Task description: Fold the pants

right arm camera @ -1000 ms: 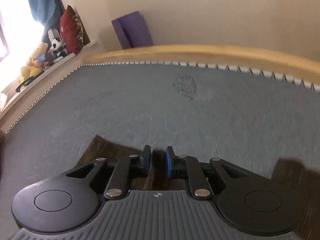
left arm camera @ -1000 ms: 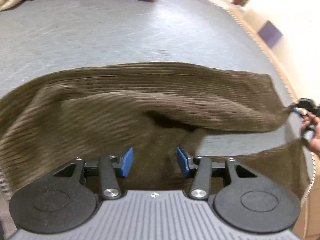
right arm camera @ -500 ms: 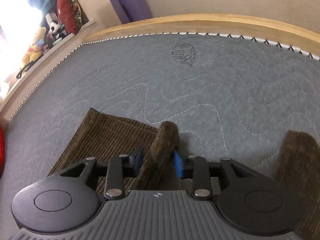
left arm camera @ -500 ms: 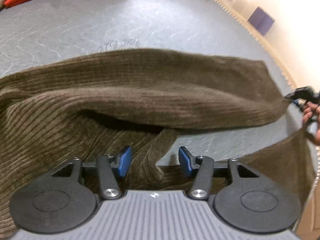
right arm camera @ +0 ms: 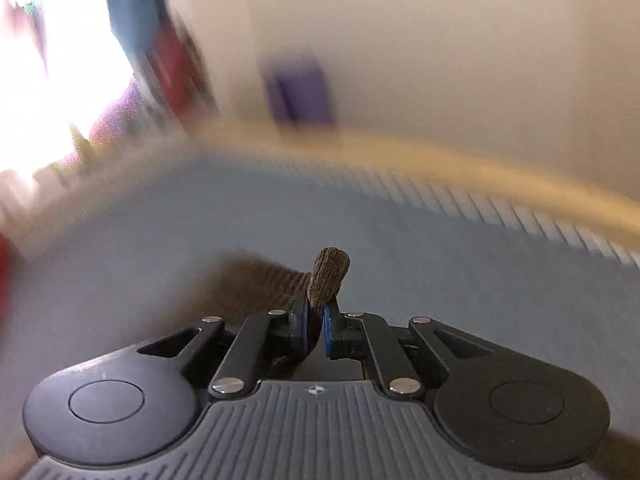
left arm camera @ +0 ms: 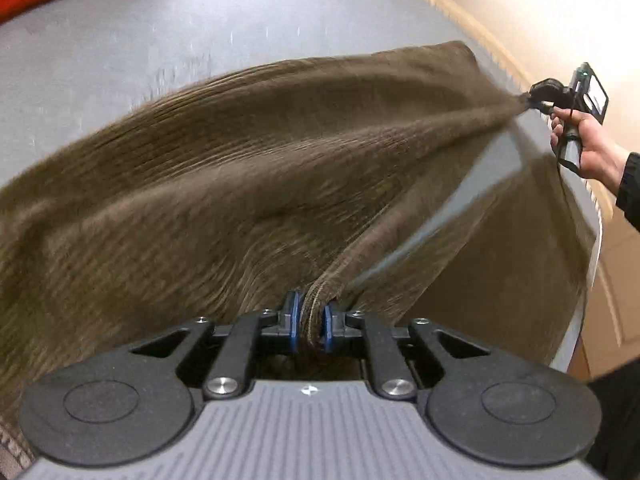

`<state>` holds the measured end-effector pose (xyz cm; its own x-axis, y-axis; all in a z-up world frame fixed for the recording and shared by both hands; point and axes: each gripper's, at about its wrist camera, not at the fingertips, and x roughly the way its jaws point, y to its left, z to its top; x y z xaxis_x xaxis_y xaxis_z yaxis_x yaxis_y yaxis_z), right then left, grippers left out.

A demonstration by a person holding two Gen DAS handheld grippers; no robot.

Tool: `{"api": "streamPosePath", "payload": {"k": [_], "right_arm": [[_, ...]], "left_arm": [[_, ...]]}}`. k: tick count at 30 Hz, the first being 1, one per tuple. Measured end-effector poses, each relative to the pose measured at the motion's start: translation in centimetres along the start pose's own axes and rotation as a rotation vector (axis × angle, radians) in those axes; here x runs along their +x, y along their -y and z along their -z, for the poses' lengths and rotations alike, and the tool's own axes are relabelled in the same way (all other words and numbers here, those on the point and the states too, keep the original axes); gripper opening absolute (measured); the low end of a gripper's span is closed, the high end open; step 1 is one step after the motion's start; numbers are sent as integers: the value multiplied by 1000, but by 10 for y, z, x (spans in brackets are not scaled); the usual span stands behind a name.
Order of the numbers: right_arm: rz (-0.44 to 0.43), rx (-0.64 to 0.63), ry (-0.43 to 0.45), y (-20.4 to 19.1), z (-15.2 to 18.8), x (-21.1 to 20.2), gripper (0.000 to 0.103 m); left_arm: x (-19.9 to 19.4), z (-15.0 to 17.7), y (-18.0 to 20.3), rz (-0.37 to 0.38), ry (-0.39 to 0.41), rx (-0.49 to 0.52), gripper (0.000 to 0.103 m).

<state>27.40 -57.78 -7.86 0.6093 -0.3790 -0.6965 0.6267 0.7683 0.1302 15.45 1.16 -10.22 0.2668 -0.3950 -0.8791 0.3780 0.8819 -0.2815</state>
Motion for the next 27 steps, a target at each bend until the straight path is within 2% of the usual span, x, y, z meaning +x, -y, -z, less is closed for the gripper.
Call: {"api": "streamPosePath", "payload": {"k": [1,2,3,5,6,7,9,11,13,16,19,22,23,25,27], "right_arm": [[12,7,-70,7,10,11,7],[39,7,-114,11,18,17,10],[59,11,-110,15,23,16,23],[102,43,-63,20,26,5,34],[114,55,-59,20,25,2,34],[128,64,-50,19,23,-5,34],[160,48,19,12,18,-24,34],[106,13,76,-5,16,-47,35],[-9,-23,94,-29,18,-65,35],[-239,-107,36,-87,34,-88,35],[-351,-133,-76,-137,56,-89,40],[-382,-104,-176,-178,81,-76,44],[-383,-99,-213,-189,87,-70,49],[-397,-82,-295,-209,98,-56,50],[-358,-70,-328,-221,102,-50,50]], "left_arm": [[1,2,-2,-3,-8,-2,21],[1,2,-2,1,-1,-5,23],[-2,2,-2,18,10,-16,26],[-13,0,-5,61,45,-49,39],[-22,-3,-9,87,76,-73,57],[-32,-5,-15,119,120,-102,65],[-50,-5,-30,145,205,-169,65],[-65,-5,-55,101,289,-275,65],[-81,2,-84,-15,355,-394,65],[-98,17,-126,-216,405,-561,65],[-113,35,-166,-404,396,-697,65],[-117,46,-193,-493,337,-763,70],[-114,49,-199,-505,313,-770,71],[-112,52,-204,-502,279,-761,79],[-113,52,-210,-481,263,-733,83]]}}
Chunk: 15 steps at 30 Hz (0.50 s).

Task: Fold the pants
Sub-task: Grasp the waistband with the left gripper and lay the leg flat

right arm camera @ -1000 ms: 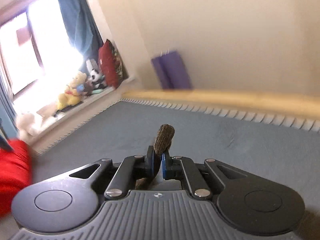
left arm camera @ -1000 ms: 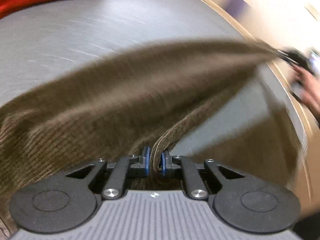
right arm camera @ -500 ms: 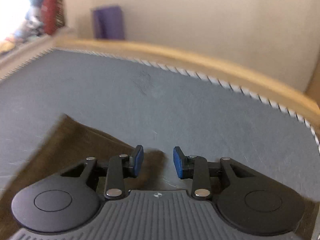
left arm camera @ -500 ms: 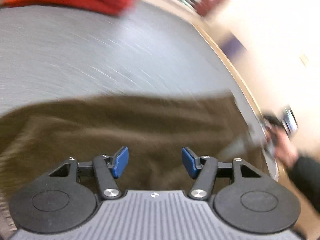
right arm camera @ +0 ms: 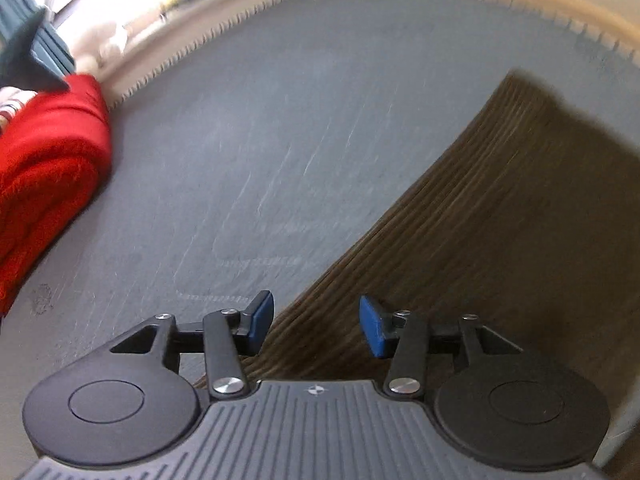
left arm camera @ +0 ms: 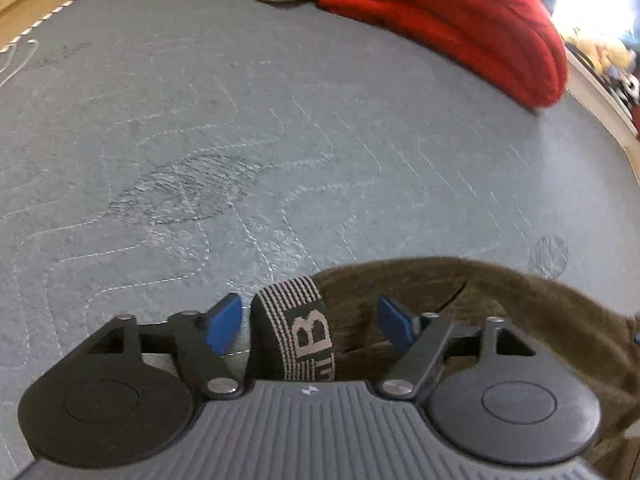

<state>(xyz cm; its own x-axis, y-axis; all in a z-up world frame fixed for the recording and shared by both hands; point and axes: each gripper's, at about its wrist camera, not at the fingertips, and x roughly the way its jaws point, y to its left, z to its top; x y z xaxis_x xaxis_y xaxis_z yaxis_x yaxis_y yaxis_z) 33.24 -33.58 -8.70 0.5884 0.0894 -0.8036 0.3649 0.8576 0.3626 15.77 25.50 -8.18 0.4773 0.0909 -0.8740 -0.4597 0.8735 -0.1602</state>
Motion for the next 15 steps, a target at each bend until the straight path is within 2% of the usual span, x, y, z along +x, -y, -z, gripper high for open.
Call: {"api": "streamPosePath", "payload": {"k": [2,5,7,8,9,11,13,15], "right_arm": [[56,3,-4,-8,-2,10,50],[146,-20,13,-22,-5,19,48],[210,-61,19,-36,-6,25,44],[250,-82,29,-42,-7,26,33],[277,-89,39,-44,-8,27,20],[288,-93,54,-42,-11,31,2],[278,-83,65,-42,-15,31,2],[263,-100,82,-42,-21,34,1]], "left_arm": [[11,0,1,8,-23,29,83],[25,13,-9,13,-55,19,83],[38,17,-14,24,-87,4,79],[42,16,-14,30,-91,5,78],[43,16,-13,23,-86,13,72],[45,14,-9,15,-73,44,59],[44,11,-3,16,-45,87,48],[40,8,2,7,1,115,46]]}}
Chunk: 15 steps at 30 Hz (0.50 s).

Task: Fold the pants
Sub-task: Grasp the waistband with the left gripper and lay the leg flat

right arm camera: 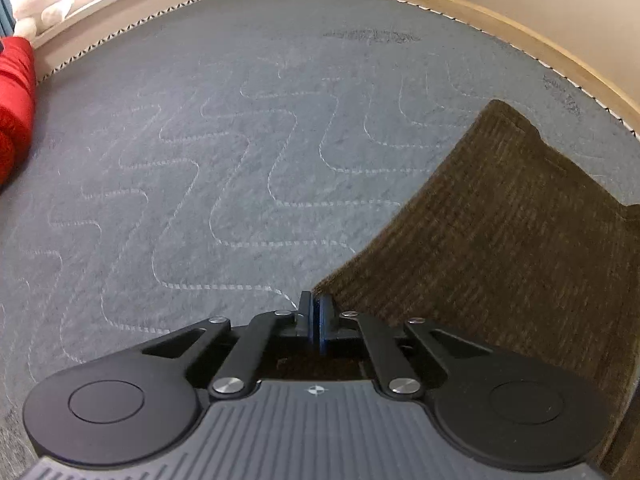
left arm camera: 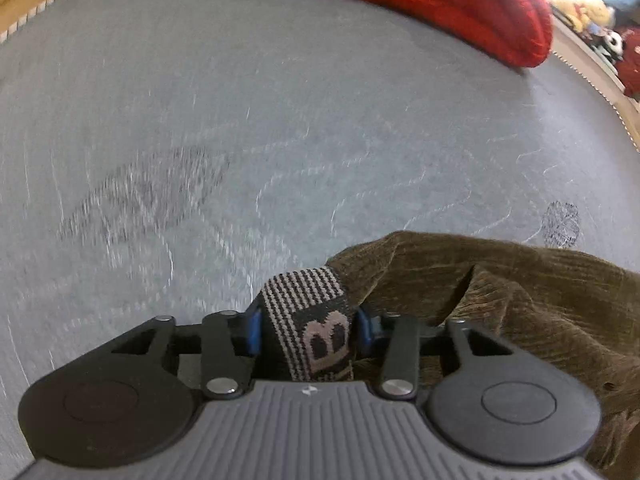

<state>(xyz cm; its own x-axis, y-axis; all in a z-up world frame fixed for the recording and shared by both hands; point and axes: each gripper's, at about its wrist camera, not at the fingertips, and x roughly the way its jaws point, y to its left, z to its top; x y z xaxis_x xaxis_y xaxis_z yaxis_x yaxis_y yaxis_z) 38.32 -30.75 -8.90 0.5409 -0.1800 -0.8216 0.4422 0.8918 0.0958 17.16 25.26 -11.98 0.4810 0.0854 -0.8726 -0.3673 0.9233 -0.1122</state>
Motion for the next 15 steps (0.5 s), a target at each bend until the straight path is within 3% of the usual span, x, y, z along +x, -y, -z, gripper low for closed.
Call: {"api": "streamPosePath", "payload": {"k": [4,6,7,9,11,12,15], "right_arm": [[-32,88,96,13,-11,2,0],[-17,108,261,22,-14,-8,0],[-20,124,292,29,-16,-9,0],[-65,163,198,39,-17,-3,0],[-188,152,69,43,-11,-2,3],[-227,109,69,42,-5,-14,3],[-295,-36,138,37,16,-58,8]], "left_arm": [[-13,-3,8,-17,110,14,45],[-10,-4,8,-27,100,-8,47],[-8,-5,7,-35,79,-21,54],[-9,-6,11,-84,13,-16,67],[-10,-9,16,-159,-3,23,76],[-18,-10,17,-177,20,18,77],[-44,-14,22,-114,106,-11,77]]}}
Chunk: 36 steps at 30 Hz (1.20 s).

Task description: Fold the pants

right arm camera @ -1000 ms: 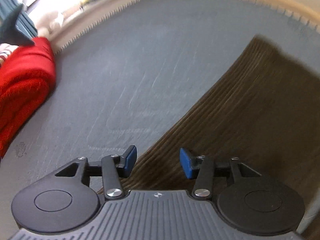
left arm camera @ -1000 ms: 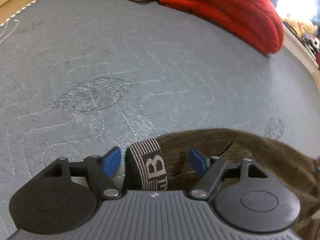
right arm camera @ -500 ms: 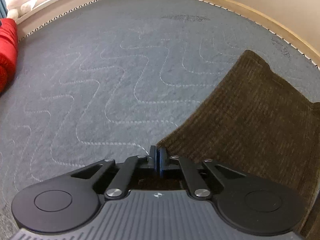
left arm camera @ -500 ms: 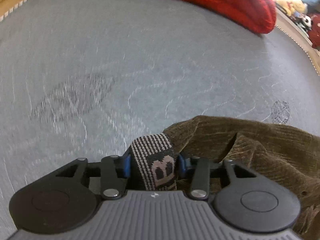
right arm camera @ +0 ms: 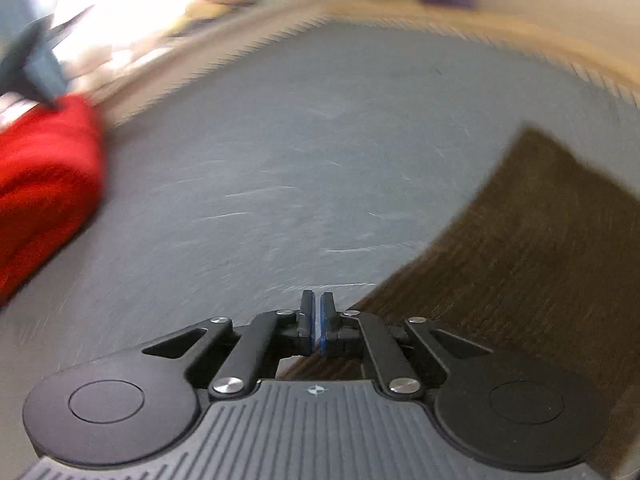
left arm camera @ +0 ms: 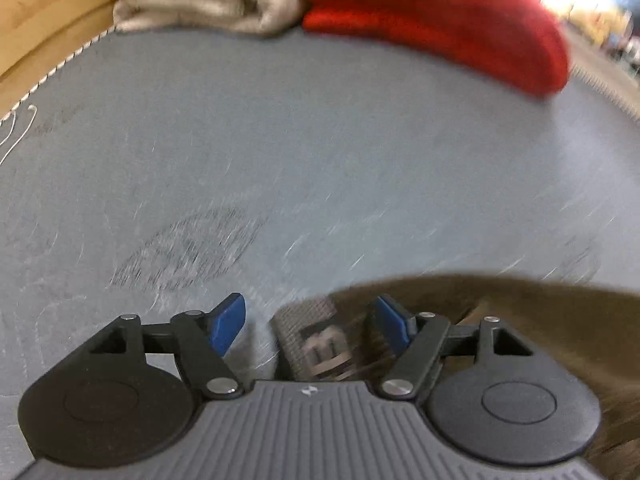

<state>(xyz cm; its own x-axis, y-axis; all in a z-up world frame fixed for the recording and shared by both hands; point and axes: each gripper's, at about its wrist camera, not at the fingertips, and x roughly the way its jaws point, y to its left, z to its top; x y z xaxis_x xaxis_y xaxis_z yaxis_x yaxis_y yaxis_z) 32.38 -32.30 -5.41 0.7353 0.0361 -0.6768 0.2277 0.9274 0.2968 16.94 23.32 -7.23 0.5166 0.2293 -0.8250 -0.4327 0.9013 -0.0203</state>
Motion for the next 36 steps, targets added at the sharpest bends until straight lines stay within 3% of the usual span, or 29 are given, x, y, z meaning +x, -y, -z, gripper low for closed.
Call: {"api": "streamPosePath", "payload": {"k": [3,5,8,9,13,15,17,20,22,24,27,29,31,34,36], "right_arm": [[-84,-39,32,-9,15,-57,21],[-123,-69,61,-15,22,-98,26],[-156,-103,107,-29,30,-164,30],[-148,-118,109,-35,34,-184,30],[-163,-126,95,-56,83,-264,40],[-210,-146,56,-63,125,-287,40],[-222,-286,-31,-85,165,-292,40],[-312,-495,-45,-117,209,-302,39],[-358,-593,-26,-131,237,-309,39],[-389,-649,-75,-142,262,-310,39],[-521,-743,-176,-164,302,-327,39],[-599,-883,-171,-179,327,-341,38],[-626,-1008,-175,-190,349,-347,38],[-627,-1043,-258,-203,366,-338,39],[-635,-1058,-309,-209,375,-331,39]], "left_arm": [[-23,1,16,113,49,68,76],[-33,9,29,209,28,156,75],[-54,25,39,247,29,255,62],[-62,30,39,254,35,278,54],[-80,48,26,294,5,273,29],[-86,56,20,319,-21,264,29],[-89,67,14,328,-49,277,29],[-96,83,4,316,-85,300,29],[-94,97,-5,307,-114,310,29],[-92,109,-13,303,-147,325,29],[-84,125,-26,278,-198,334,31],[-80,130,-34,275,-229,325,36],[-74,134,-42,268,-252,319,54],[-60,141,-52,231,-296,314,57],[-52,144,-57,269,-327,294,60]]}}
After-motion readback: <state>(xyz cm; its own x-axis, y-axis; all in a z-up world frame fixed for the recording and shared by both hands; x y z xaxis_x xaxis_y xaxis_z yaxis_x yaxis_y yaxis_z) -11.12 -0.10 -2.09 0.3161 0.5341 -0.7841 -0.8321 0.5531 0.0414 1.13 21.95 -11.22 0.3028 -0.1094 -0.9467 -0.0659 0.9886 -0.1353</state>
